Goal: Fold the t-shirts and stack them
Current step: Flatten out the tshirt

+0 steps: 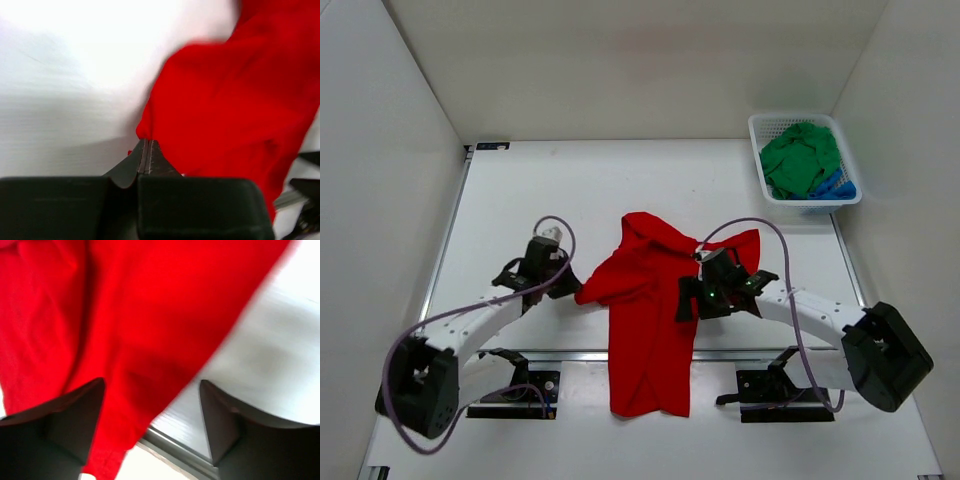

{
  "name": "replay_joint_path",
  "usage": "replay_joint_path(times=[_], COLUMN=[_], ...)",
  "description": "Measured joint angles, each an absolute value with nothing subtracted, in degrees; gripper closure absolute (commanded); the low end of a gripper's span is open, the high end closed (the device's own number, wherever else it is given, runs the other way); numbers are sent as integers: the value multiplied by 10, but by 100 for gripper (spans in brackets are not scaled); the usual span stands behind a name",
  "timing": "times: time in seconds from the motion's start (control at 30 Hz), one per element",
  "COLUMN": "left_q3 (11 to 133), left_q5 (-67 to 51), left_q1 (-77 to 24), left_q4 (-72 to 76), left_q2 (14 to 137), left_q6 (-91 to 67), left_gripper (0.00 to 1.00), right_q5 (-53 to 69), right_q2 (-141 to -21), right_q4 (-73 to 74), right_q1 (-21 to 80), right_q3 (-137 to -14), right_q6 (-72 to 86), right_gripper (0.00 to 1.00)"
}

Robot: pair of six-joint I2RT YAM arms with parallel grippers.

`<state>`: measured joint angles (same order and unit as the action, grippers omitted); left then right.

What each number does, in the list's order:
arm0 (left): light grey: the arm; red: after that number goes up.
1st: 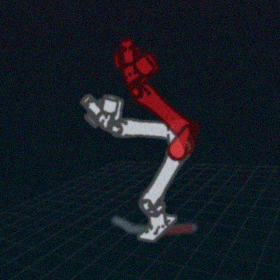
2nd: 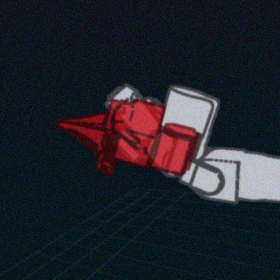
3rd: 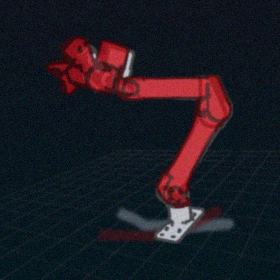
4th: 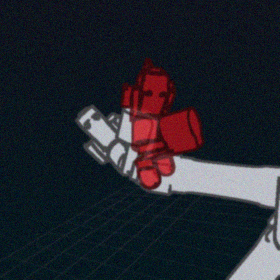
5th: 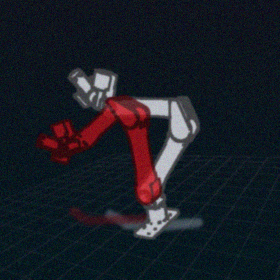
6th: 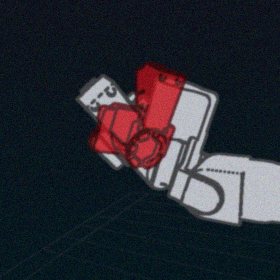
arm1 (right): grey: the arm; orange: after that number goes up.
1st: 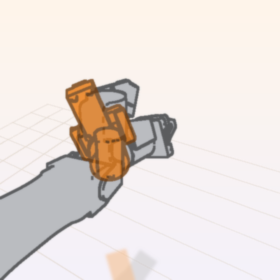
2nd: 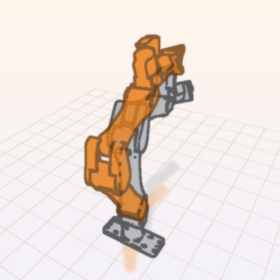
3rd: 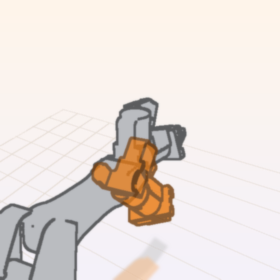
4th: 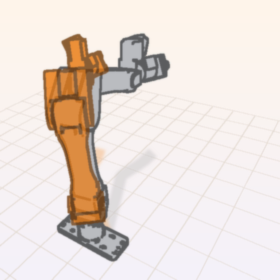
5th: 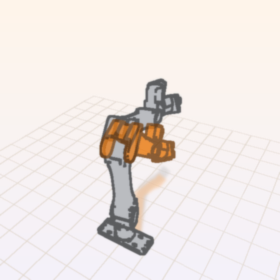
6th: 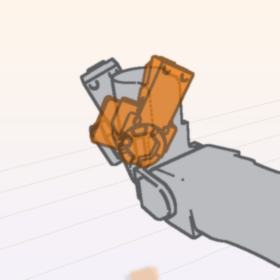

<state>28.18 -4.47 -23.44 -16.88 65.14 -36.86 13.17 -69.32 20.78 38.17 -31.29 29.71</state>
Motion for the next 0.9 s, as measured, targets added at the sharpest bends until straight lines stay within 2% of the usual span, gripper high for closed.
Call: replay_joint_path(times=[0.03, 0.07, 0.1, 0.13, 0.37, 0.57, 0.63, 0.7, 0.73, 0.8, 0.9], left_q3=[293, 307, 326, 345, 454, 462, 462, 462, 462, 462, 462], left_q5=[-41, -36, -31, -26, 46, 117, 131, 145, 150, 158, 161], left_q1=[-218, -204, -186, -173, -113, -76, -66, -57, -54, -51, -51], left_q4=[-186, -202, -218, -230, -296, -345, -355, -362, -364, -369, -371], left_q2=[627, 604, 580, 561, 484, 463, 455, 449, 448, 447, 445], left_q6=[-366, -361, -357, -352, -303, -259, -248, -239, -235, -229, -225], left_gripper=[100, 100, 100, 100, 100, 100, 100, 100, 100, 100, 100], right_q5=[129, 129, 128, 126, 111, 20, -5, -38, -57, -85, -105], right_q2=[-705, -719, -735, -757, -881, -979, -1005, -1023, -1027, -1025, -1000], right_q4=[197, 186, 176, 170, 223, 322, 340, 350, 353, 358, 361], right_q1=[389, 396, 402, 408, 378, 235, 192, 163, 154, 150, 170], right_q3=[-317, -321, -325, -331, -449, -646, -718, -777, -797, -808, -765], right_q6=[301, 303, 302, 305, 271, 186, 162, 145, 137, 125, 117], right_gripper=[43, 78, 94, 100, 100, 100, 90, 76, 73, 60, 58])
